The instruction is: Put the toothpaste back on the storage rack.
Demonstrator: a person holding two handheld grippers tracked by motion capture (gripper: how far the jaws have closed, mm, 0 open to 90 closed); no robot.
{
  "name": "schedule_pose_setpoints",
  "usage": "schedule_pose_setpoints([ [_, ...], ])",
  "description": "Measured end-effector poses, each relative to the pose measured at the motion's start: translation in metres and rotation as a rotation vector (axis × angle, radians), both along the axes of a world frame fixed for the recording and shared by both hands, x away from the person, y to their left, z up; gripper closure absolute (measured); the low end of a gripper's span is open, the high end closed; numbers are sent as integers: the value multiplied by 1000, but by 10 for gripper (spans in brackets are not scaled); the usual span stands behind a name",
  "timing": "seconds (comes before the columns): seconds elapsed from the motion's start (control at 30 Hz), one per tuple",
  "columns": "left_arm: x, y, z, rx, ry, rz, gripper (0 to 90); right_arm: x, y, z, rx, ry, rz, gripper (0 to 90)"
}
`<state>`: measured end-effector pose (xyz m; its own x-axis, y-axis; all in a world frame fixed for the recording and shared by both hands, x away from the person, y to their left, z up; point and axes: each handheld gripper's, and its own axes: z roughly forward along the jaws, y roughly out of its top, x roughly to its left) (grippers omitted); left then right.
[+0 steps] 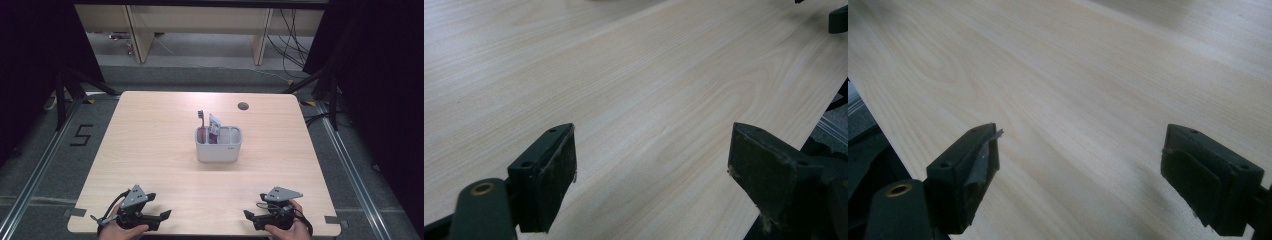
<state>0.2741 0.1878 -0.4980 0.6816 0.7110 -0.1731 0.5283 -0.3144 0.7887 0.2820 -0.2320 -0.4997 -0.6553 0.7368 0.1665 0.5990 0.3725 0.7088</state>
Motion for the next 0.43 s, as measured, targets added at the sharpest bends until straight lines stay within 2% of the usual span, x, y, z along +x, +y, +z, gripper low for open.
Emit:
schedule_pose_setpoints([
  [0.03, 0, 0, 0, 2, -2, 3, 185, 0, 0, -1, 10, 4, 26, 162],
  [0.07, 0, -1, 0, -5, -3, 10, 182, 1, -1, -1, -15, -28, 31, 162],
  [0.13, 0, -1, -1, 0, -6, 5, 181, -3, 1, 0, -12, 1, 0, 162],
  [0.17, 1, 1, 0, 16, -6, -6, 179, -1, 0, -1, -36, -25, 21, 162],
  [0.2, 1, 0, -1, 11, -6, -3, 177, -1, 0, -1, -35, -23, 34, 162],
  [0.23, 1, 0, -1, 11, -5, 1, 176, 0, 0, -2, -17, 6, 51, 162],
  [0.27, 1, 0, -1, 13, -6, 0, 176, 1, 1, -3, -21, -10, 66, 162],
  [0.43, 1, 1, -1, 19, -7, -5, 176, 0, 2, -2, -15, 0, 68, 161],
])
